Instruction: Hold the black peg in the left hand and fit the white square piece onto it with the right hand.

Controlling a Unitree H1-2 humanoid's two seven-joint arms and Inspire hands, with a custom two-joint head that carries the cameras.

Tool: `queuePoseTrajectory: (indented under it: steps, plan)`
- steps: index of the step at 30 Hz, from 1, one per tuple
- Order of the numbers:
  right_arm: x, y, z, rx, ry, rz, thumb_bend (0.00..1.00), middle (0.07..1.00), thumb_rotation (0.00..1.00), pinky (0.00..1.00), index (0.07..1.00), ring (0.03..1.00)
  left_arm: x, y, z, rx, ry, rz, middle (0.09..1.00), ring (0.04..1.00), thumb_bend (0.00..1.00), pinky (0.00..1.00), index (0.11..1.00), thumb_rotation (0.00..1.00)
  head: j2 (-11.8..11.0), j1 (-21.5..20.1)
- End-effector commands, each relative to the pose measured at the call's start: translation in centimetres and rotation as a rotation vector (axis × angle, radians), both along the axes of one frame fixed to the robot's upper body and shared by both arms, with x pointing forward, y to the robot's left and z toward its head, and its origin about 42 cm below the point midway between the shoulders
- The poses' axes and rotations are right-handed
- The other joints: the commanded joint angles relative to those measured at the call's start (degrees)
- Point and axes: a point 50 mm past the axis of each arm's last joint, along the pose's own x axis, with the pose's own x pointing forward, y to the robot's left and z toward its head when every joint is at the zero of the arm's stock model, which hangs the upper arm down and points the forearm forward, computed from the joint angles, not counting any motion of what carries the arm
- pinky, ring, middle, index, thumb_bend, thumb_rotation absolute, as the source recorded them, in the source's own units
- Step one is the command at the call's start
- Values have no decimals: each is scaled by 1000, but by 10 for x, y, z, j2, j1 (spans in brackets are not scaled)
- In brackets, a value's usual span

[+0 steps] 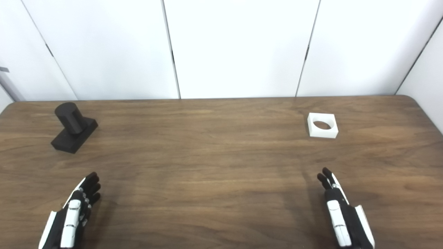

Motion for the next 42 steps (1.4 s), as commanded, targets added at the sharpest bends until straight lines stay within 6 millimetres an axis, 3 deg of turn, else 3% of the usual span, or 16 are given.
queuePoseTrajectory:
  steps: [1, 10, 17, 23, 31, 36, 42]
  plan:
    - [-1, 2, 7, 7, -38, -5, 431, 939, 1000, 1000, 963, 978, 2, -5, 4, -5, -18, -14, 943, 947, 502, 945, 917, 938, 0, -1]
    - [-1, 2, 6, -4, -35, -5, 435, 938, 1000, 1000, 960, 983, 3, -5, 4, -22, -19, 0, 947, 952, 501, 959, 924, 928, -1, -1]
    - [-1, -2, 5, -2, -39, 3, 444, 949, 1000, 1000, 970, 990, 2, -7, 3, -7, -20, -14, 944, 946, 486, 944, 916, 932, -4, 26]
    - [0, -9, 4, 5, -37, 9, 460, 968, 1000, 1000, 989, 1000, 1, -16, 2, 1, -11, -13, 928, 924, 468, 901, 906, 907, -19, 90]
    - [3, -18, -1, 38, -51, 17, 496, 994, 1000, 1000, 1000, 1000, 2, -29, -5, 25, 3, -17, 914, 903, 493, 856, 884, 870, -57, 177]
    - [8, -23, -9, 19, -62, 5, 522, 967, 1000, 1000, 975, 989, 4, -38, -8, 36, 1, -6, 891, 882, 515, 827, 861, 819, -76, 211]
    - [9, -25, -13, -22, -50, -7, 508, 937, 1000, 1000, 954, 969, 5, -41, -12, 63, 8, -19, 894, 876, 535, 810, 864, 835, -88, 229]
